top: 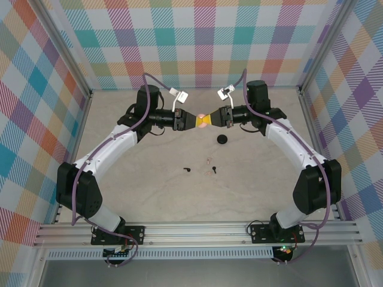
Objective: Insert wireless bluetooth earbuds into charging case
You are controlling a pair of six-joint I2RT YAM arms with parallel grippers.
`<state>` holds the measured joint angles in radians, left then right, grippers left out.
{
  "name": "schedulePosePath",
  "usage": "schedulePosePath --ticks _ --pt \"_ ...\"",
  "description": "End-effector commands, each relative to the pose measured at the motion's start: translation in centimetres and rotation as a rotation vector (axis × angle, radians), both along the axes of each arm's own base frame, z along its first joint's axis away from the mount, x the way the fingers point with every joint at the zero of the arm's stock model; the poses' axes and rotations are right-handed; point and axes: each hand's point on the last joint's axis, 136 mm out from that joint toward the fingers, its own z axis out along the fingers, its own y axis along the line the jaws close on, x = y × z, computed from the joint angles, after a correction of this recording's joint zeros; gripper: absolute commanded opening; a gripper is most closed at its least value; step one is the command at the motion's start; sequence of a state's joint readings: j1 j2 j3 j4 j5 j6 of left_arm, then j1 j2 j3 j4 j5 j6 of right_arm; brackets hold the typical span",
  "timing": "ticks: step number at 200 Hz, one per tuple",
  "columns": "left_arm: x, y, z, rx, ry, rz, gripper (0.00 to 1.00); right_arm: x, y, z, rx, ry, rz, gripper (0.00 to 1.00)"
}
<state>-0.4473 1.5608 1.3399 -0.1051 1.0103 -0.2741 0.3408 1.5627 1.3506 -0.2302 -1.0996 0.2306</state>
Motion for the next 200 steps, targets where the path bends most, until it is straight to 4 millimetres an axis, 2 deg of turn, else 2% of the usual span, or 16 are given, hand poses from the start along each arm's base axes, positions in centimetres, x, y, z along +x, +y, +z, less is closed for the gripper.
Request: schedulePosePath --ticks 1,90,137,200 --pt "-1.1 -0.5 0.4 -0.012 -0.013 -0.057 0.38 -0.3 0.5 2.1 0.024 -0.066 0.018 0.22" --pt "-1.3 -0.5 0.3 -0.009 -0.016 -0.072 0.41 -0.6 0.5 2.0 0.025 -0.058 0.041 0.23" --pt "-1.2 -0.6 0.4 -0.013 -0.016 -0.070 0.33 -1.1 0.7 1.8 0.026 -0.046 0.067 0.23" --pt "-1.0 -0.7 0.9 -0.024 -0.023 -0.063 0.34 -1.9 0.8 1.2 0.014 -0.035 0.096 0.24"
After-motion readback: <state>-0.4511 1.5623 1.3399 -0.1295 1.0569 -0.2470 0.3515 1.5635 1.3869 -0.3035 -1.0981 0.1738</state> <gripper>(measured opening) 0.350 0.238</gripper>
